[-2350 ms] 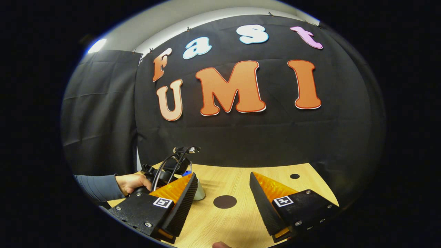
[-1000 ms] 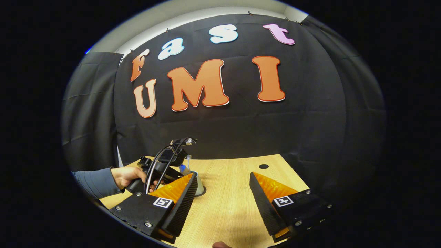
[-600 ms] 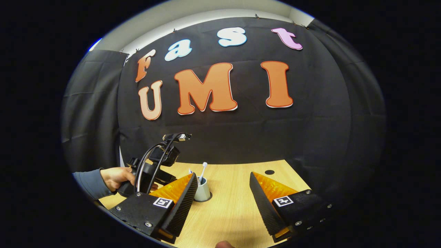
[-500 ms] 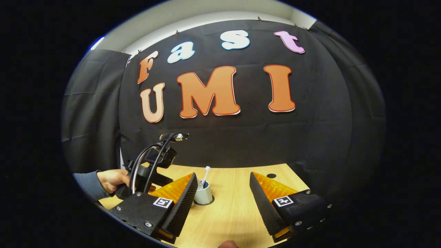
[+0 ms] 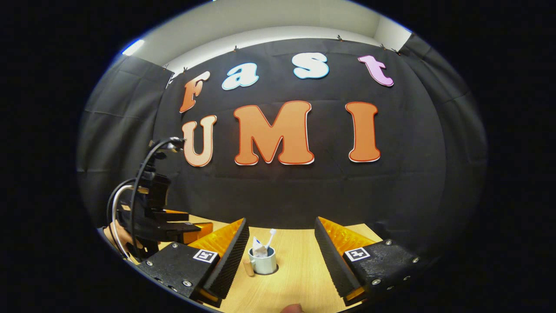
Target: Put the toothbrush and toothpaste on the desktop into the cup, then pick up the cup and place it on the coaster on the desktop.
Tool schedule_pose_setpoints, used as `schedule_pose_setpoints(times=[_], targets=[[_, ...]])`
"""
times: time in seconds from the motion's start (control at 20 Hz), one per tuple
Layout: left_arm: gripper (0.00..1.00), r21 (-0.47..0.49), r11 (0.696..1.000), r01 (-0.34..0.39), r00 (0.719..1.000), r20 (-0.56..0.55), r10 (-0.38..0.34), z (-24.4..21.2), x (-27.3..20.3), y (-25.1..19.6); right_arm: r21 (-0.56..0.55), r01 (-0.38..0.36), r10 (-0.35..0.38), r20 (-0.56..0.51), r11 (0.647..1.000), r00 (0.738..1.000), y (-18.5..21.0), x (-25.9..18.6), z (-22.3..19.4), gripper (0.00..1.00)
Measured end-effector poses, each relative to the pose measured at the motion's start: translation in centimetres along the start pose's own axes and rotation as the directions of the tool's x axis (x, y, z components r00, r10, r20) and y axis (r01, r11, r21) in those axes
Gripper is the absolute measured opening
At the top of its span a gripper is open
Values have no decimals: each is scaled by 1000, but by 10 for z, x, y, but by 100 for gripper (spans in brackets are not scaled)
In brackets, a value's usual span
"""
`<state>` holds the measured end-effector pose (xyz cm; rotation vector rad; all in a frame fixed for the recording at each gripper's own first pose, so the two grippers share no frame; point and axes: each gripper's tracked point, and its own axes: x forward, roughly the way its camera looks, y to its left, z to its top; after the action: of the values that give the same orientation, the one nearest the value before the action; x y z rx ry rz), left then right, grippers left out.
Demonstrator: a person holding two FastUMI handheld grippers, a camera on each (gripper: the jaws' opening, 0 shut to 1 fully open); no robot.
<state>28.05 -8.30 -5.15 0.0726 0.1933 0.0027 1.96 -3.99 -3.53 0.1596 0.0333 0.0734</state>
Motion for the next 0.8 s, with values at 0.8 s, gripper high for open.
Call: schedule_pose_setpoints(times=[0.8], targets=[[100, -14, 994, -105, 934, 343, 103, 55, -106, 109, -39, -68, 70, 66, 997, 995, 74, 8, 14, 91]])
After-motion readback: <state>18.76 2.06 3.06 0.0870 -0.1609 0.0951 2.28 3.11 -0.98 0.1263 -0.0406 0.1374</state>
